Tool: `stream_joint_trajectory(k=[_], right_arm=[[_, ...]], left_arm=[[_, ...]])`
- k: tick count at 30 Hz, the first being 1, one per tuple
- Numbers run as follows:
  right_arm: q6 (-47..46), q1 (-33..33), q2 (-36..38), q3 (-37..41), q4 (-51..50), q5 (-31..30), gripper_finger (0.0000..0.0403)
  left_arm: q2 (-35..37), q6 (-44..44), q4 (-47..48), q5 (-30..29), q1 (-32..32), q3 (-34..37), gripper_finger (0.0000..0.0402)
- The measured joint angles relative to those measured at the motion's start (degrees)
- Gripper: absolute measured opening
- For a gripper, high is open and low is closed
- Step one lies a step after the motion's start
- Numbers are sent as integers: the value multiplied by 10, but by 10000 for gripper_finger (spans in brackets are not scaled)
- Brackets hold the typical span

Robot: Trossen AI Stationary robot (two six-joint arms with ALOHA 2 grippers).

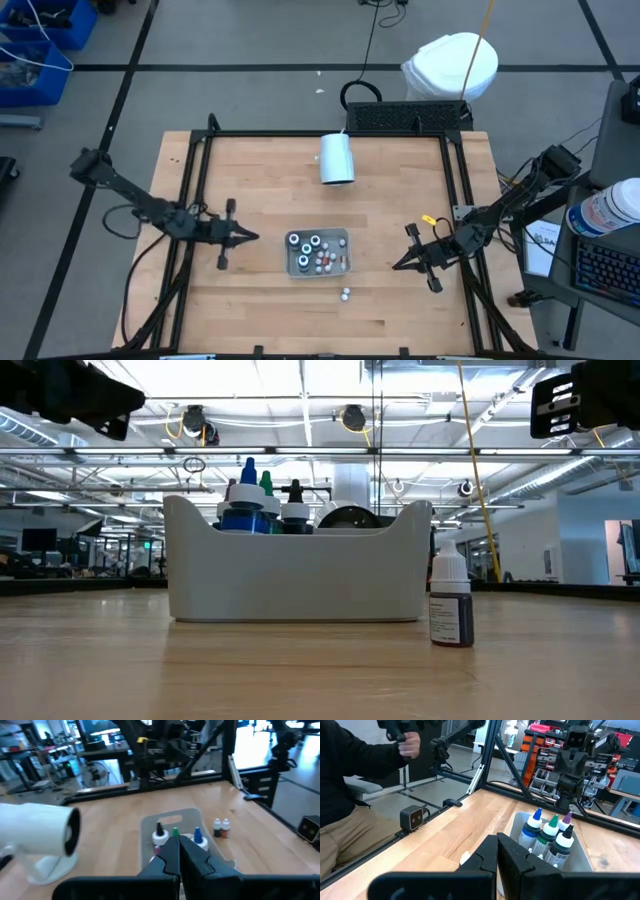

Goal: Pick & Place food coloring
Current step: Put the red food coloring bottle into the gray bin

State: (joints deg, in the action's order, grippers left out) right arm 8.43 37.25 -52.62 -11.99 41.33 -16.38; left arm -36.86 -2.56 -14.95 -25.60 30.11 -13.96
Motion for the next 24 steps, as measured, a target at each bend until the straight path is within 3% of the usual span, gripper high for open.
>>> stream_joint_trajectory(k=[3, 6, 13, 19, 24], right_arm=[[0, 0, 0, 0, 1, 0, 0], [2, 0, 0, 0, 1, -2, 0], [1, -1, 0, 0, 5, -3, 0], [-9, -1, -23, -2, -2, -66, 0], [-20, -5, -79, -95, -87, -90, 0]], left_arm=[[51, 15, 59, -27, 17, 2, 3], [75, 21, 46, -27, 31, 26, 3], [79, -16, -157, -32, 35, 133, 2], [79, 22, -167, -70, 34, 125, 23], [74, 66, -167, -75, 34, 125, 48]])
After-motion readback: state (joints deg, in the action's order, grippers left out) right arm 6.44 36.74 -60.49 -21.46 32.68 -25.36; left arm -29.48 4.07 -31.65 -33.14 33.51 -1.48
